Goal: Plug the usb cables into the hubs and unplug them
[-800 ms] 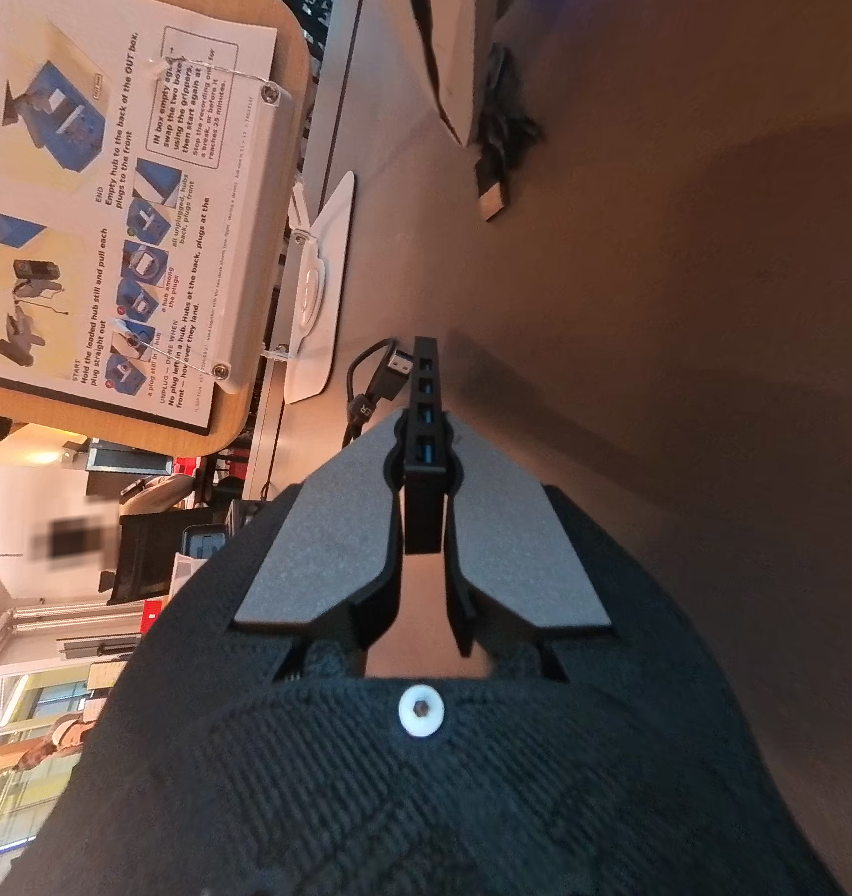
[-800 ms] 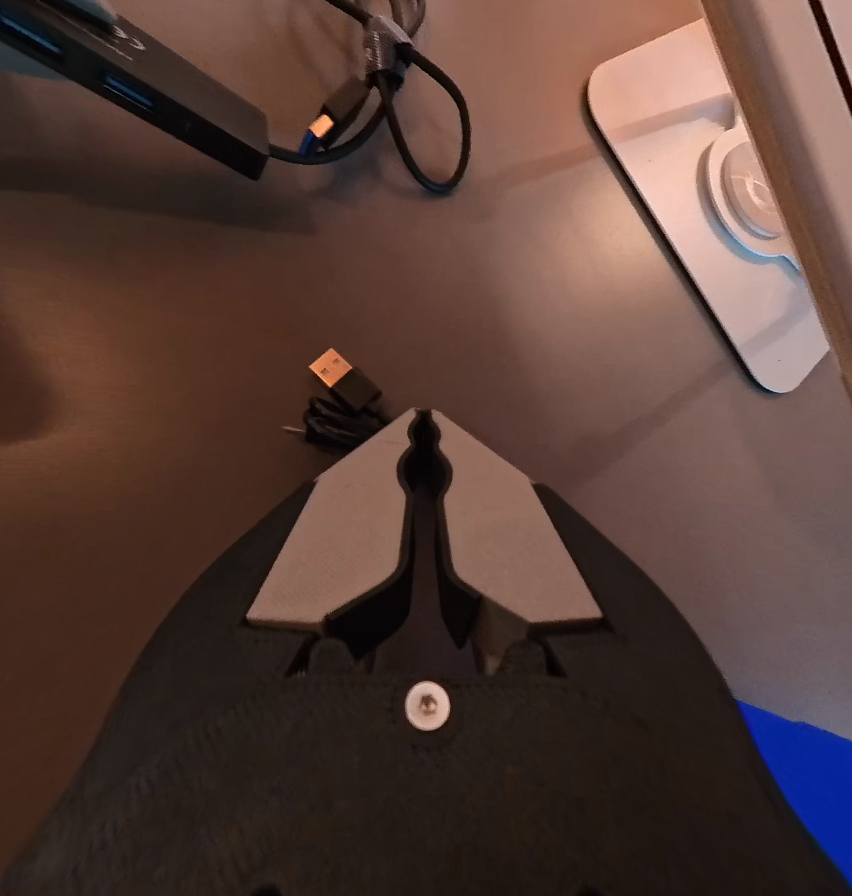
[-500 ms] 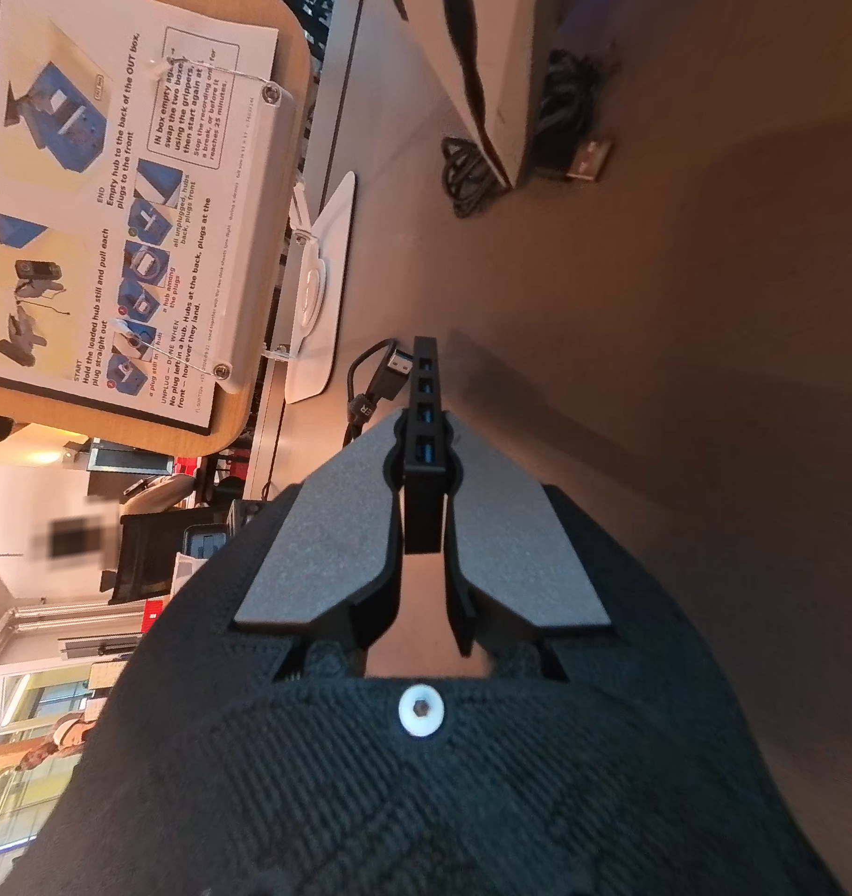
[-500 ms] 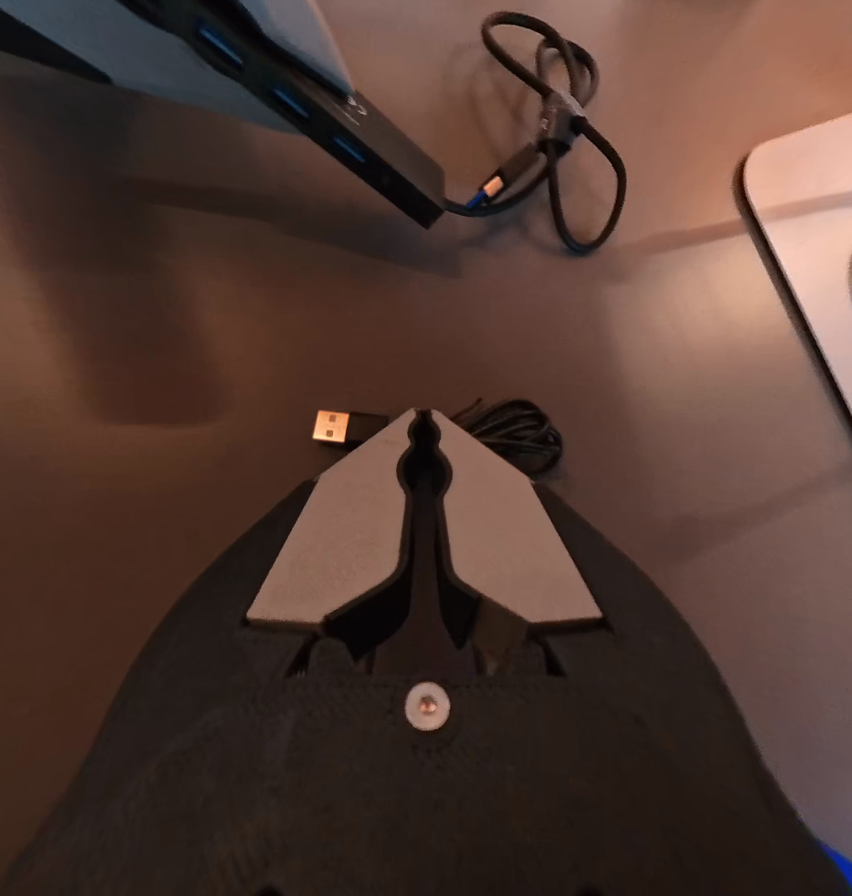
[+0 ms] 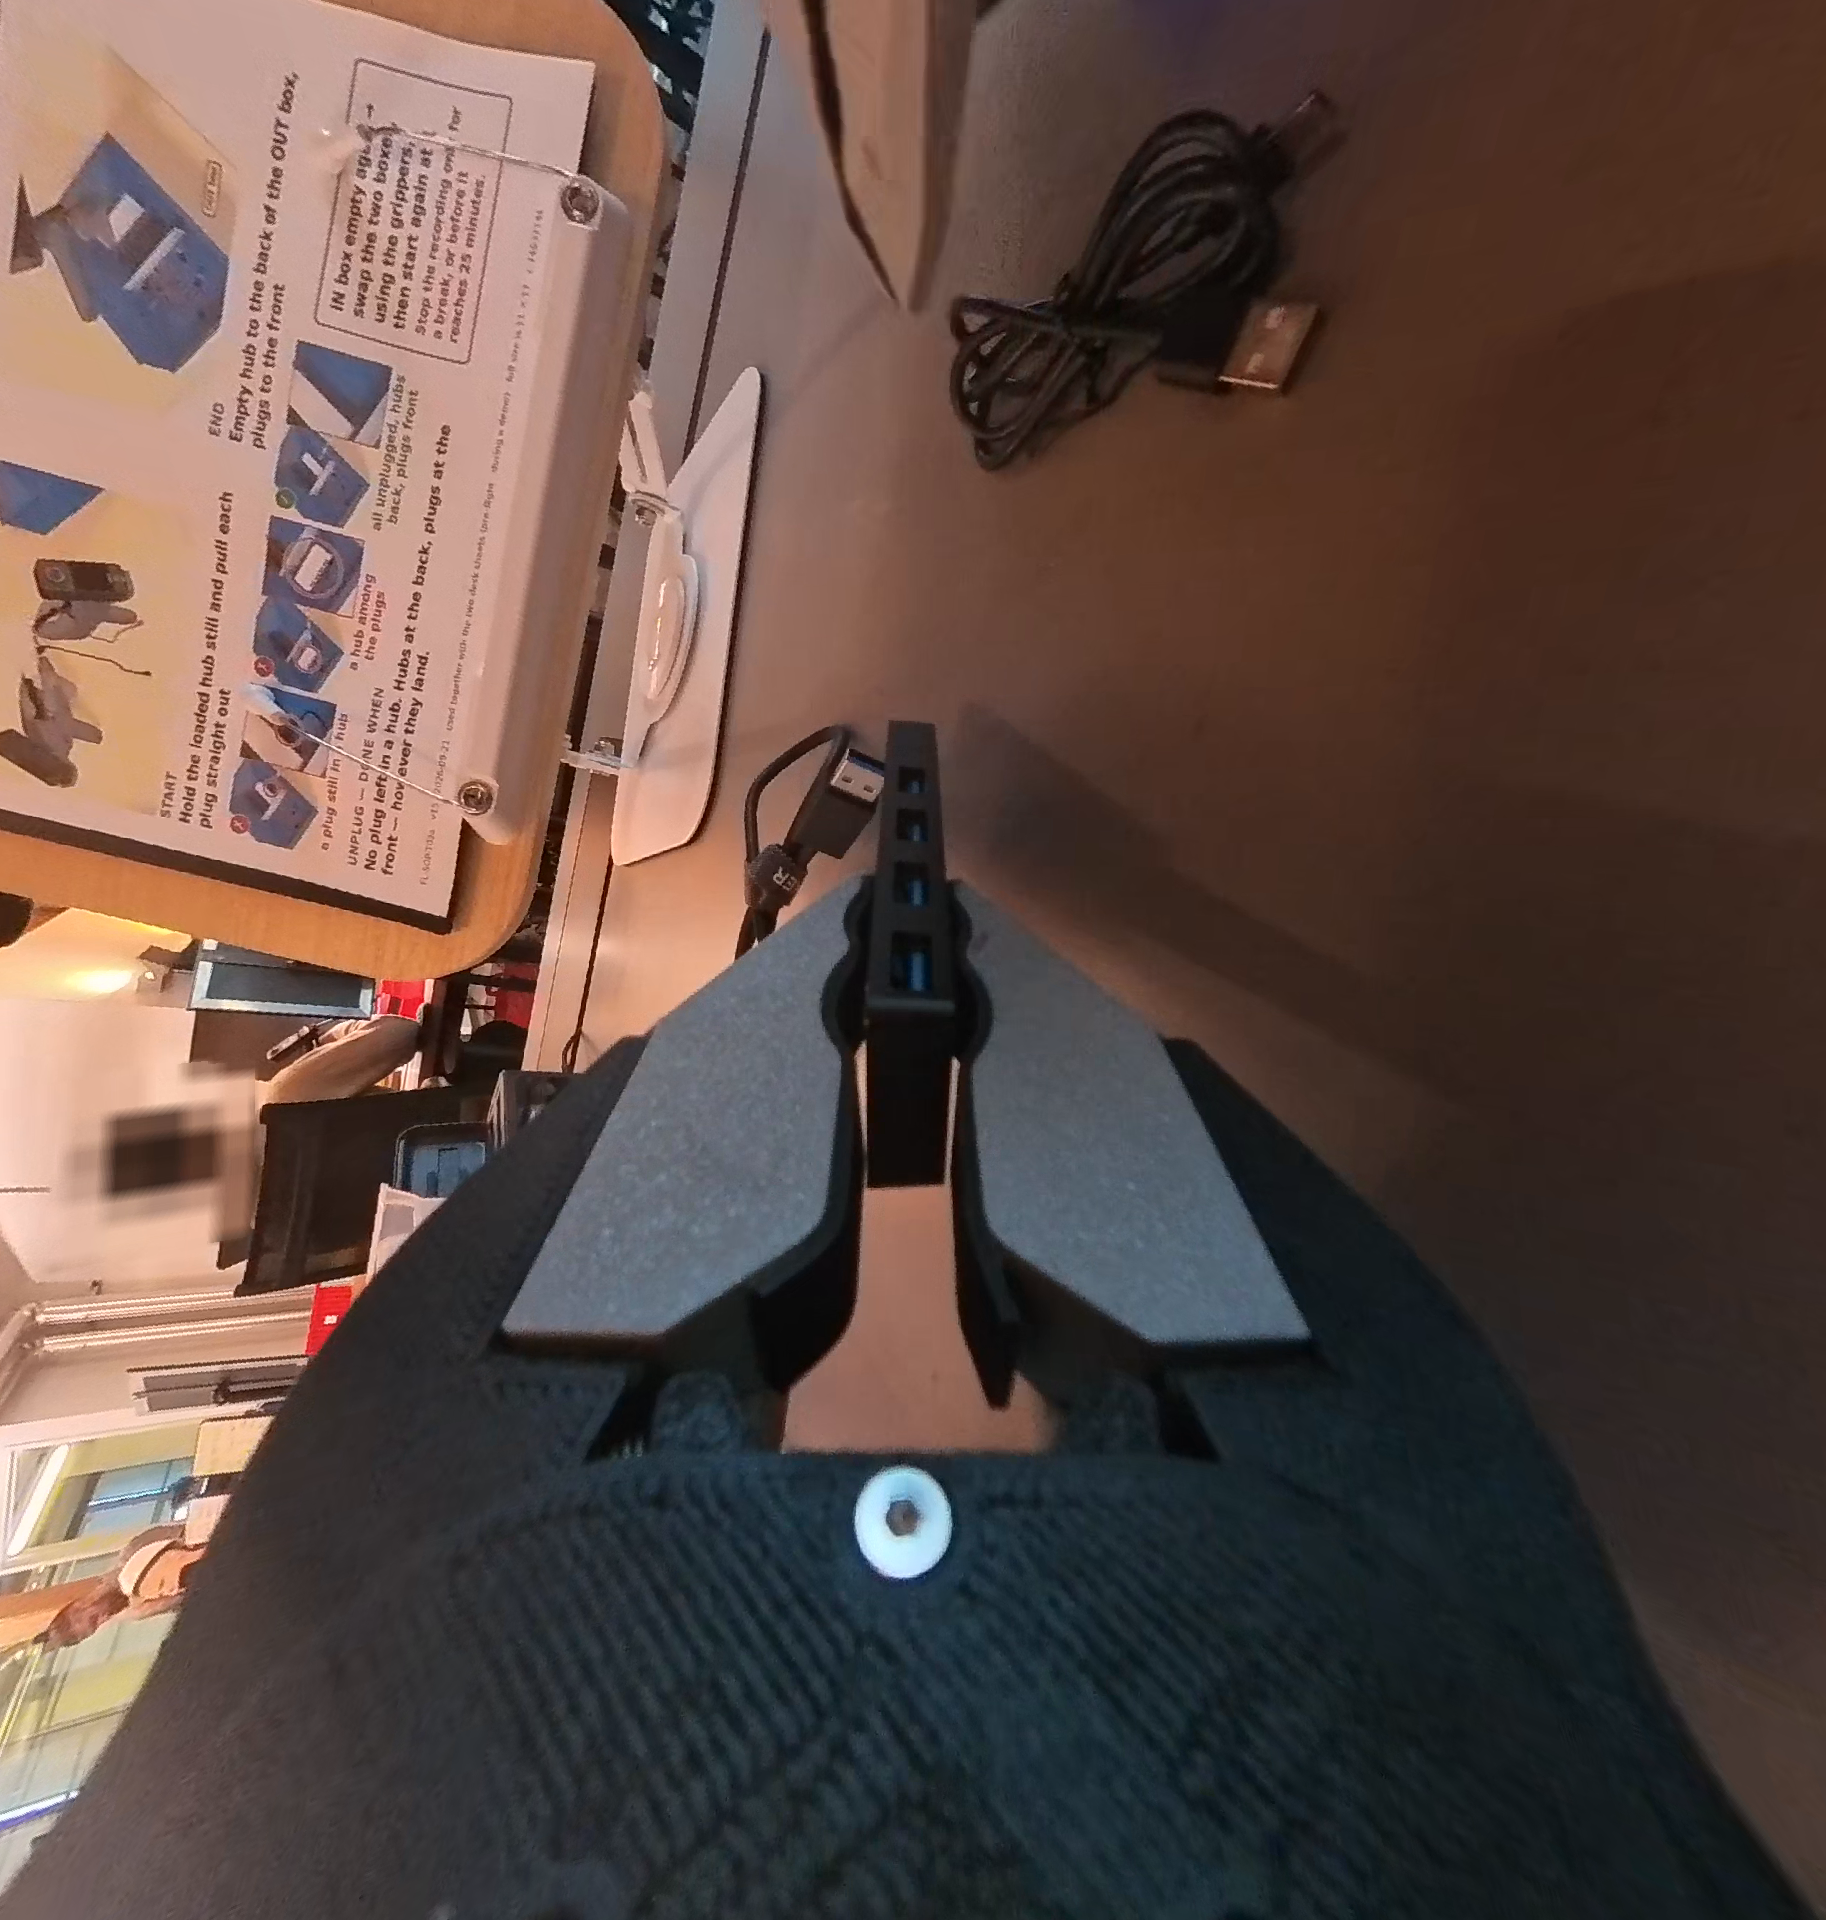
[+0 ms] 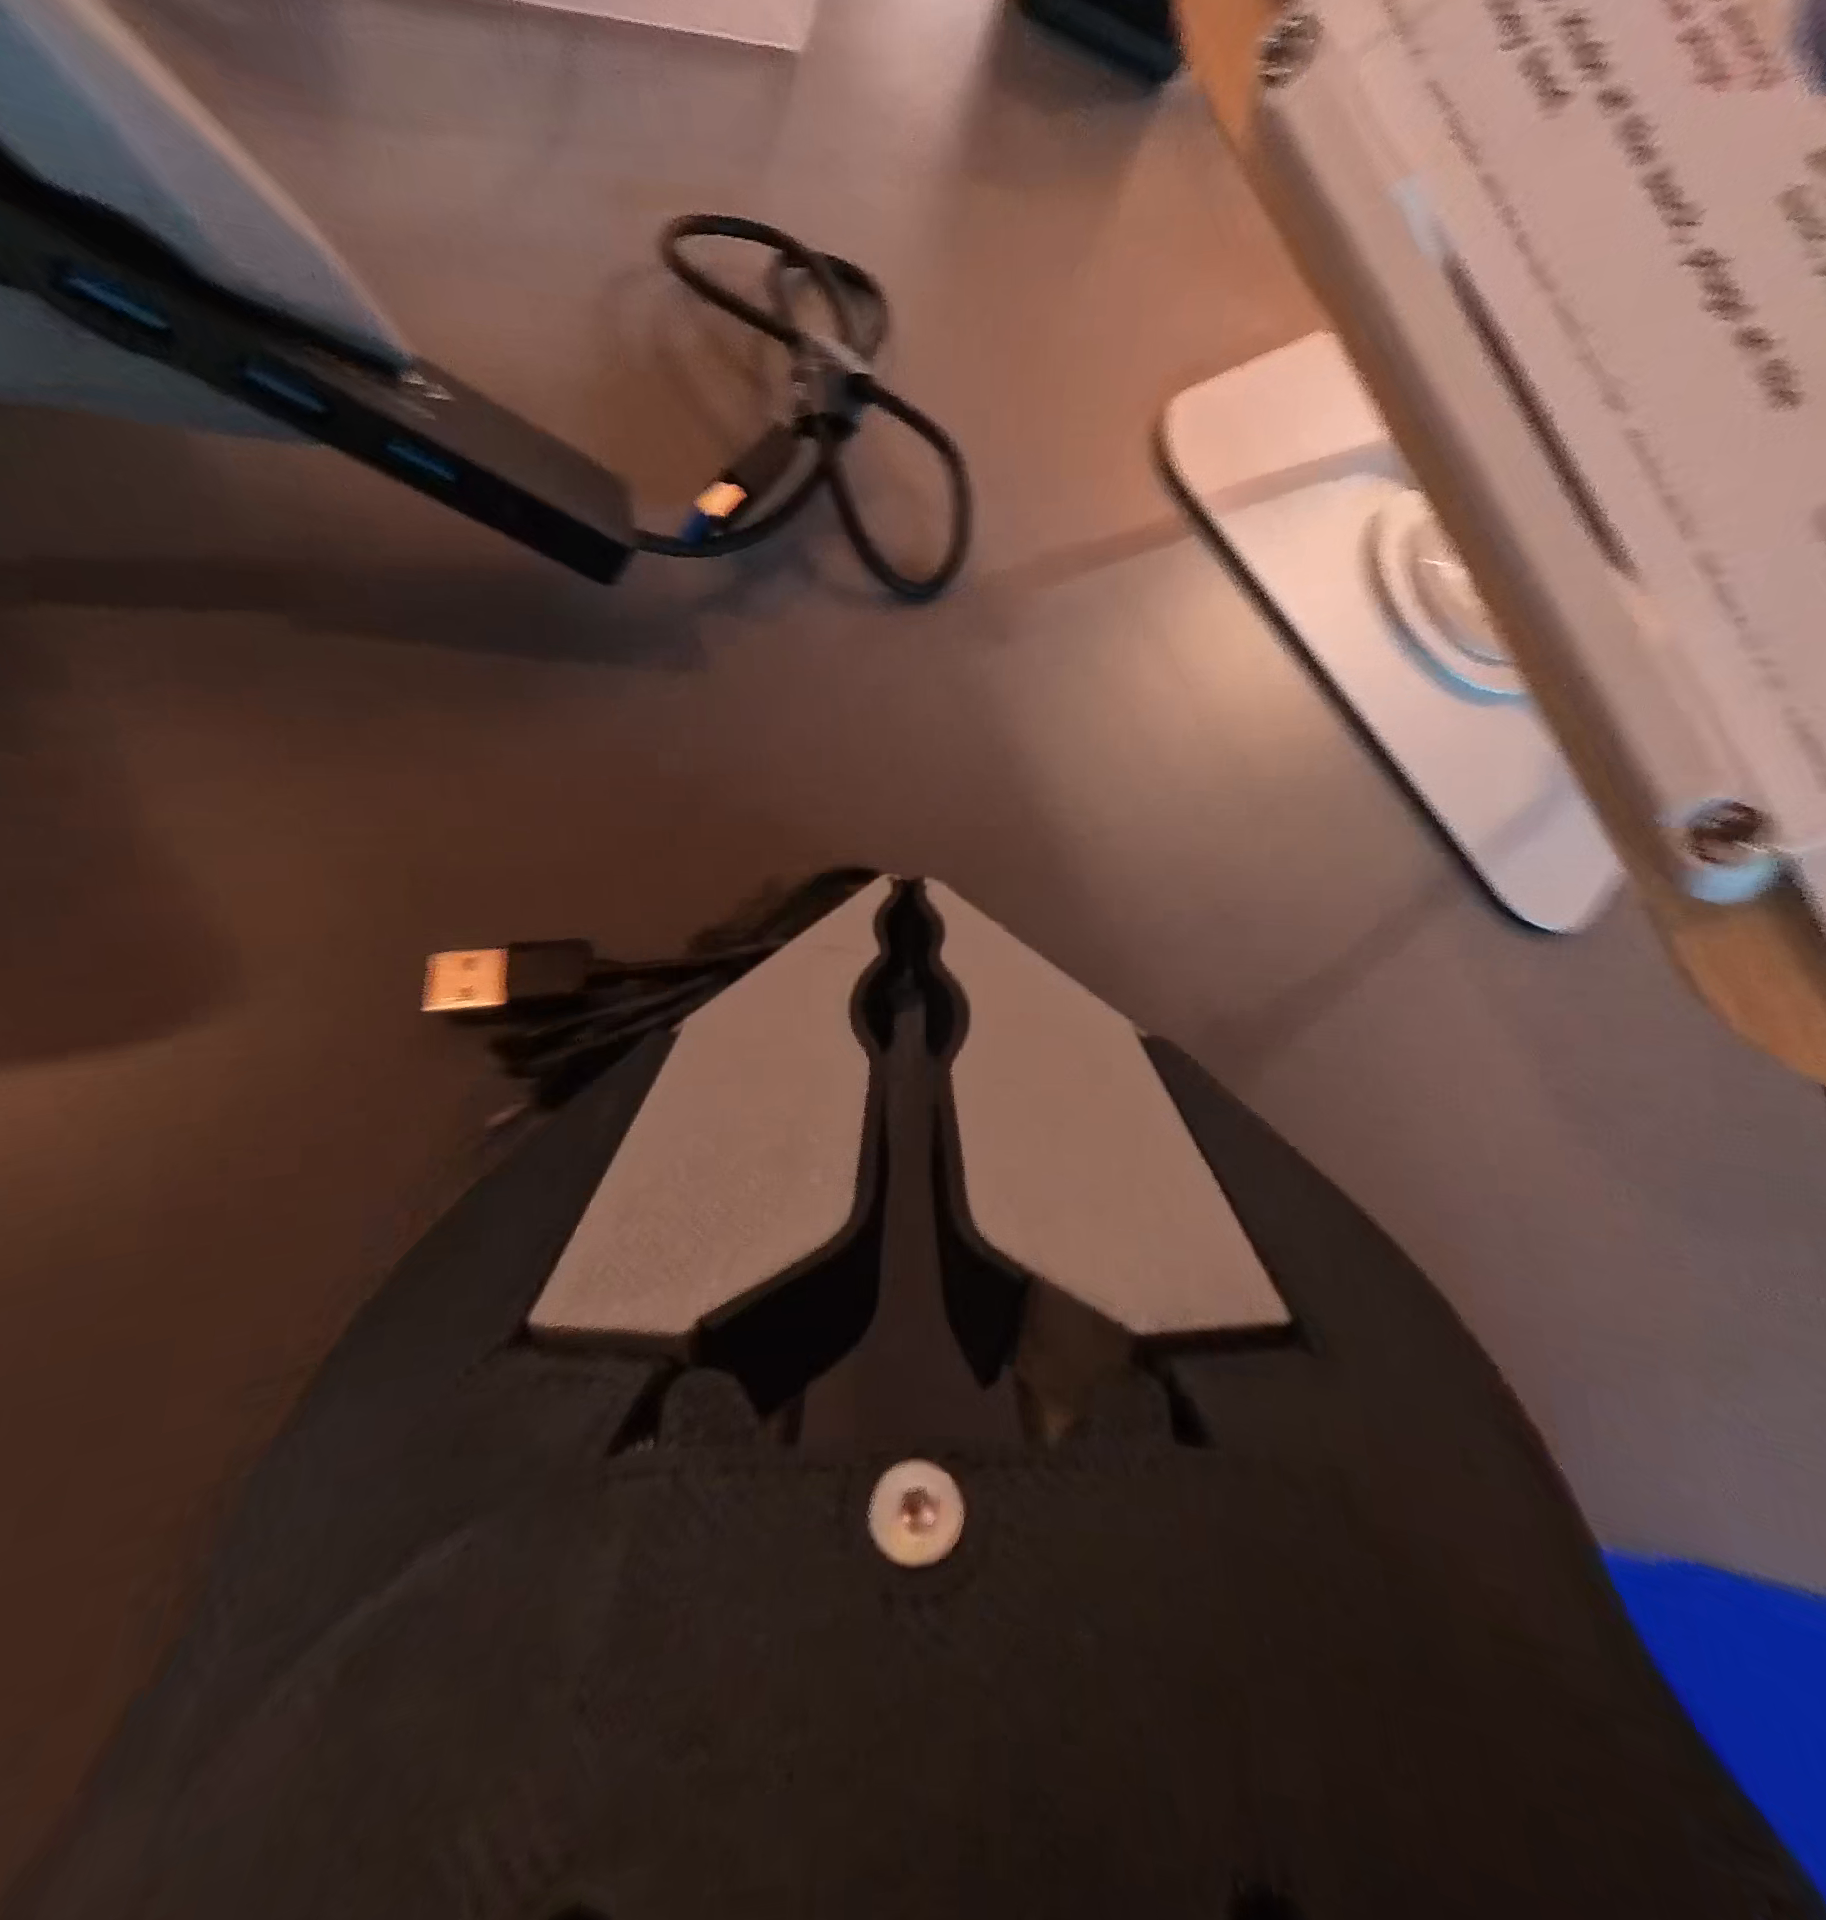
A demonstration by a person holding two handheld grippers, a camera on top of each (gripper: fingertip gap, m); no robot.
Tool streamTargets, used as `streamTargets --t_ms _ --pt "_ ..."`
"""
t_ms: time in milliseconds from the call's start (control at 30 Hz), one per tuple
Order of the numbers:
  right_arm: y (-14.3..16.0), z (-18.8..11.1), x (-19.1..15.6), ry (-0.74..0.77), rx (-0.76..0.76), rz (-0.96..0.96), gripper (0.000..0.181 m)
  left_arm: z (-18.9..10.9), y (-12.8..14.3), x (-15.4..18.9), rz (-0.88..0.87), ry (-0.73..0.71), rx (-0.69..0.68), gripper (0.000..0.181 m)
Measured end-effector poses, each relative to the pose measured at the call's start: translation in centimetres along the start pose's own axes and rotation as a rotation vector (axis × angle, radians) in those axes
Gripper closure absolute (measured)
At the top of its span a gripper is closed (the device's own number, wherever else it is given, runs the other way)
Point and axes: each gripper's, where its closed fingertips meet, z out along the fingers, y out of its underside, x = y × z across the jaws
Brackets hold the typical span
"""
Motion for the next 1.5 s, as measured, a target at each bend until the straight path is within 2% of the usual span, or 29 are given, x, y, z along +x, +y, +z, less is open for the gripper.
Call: streamTargets --t_ms 67,433,800,1000,1233,1367,1500 --pt "0.4 -0.1 1.6 0.09 -0.014 -0.001 0.181 0.0 0.0 0.0 0.0 0.0 0.0 0.173" --pt "1.2 2.7 1.1 0.087 -0.03 0.026 0.181 0.0 0.0 0.0 0.005 -0.002 -0.004 0.173" --pt "3.4 0.4 1.9 0.095 -0.165 -0.028 0.181 0.0 0.0 0.0 0.001 -0.002 -0.002 0.173" --pt "1.3 -0.8 2.9 0.116 -0.012 0.048 0.181 0.0 0.0 0.0 0.004 -0.002 -0.002 0.173" --pt "0.9 1.2 2.1 0.126 0.001 0.036 0.181 0.0 0.0 0.0 0.004 -0.003 -0.002 0.173" --pt "2.1 2.1 1.6 0.127 -0.082 -0.019 0.181 0.0 0.0 0.0 0.006 -0.004 -0.003 0.173" --pt "2.7 1.7 1.6 0.12 -0.123 -0.044 0.181 0.0 0.0 0.0 0.004 -0.004 -0.003 0.173"
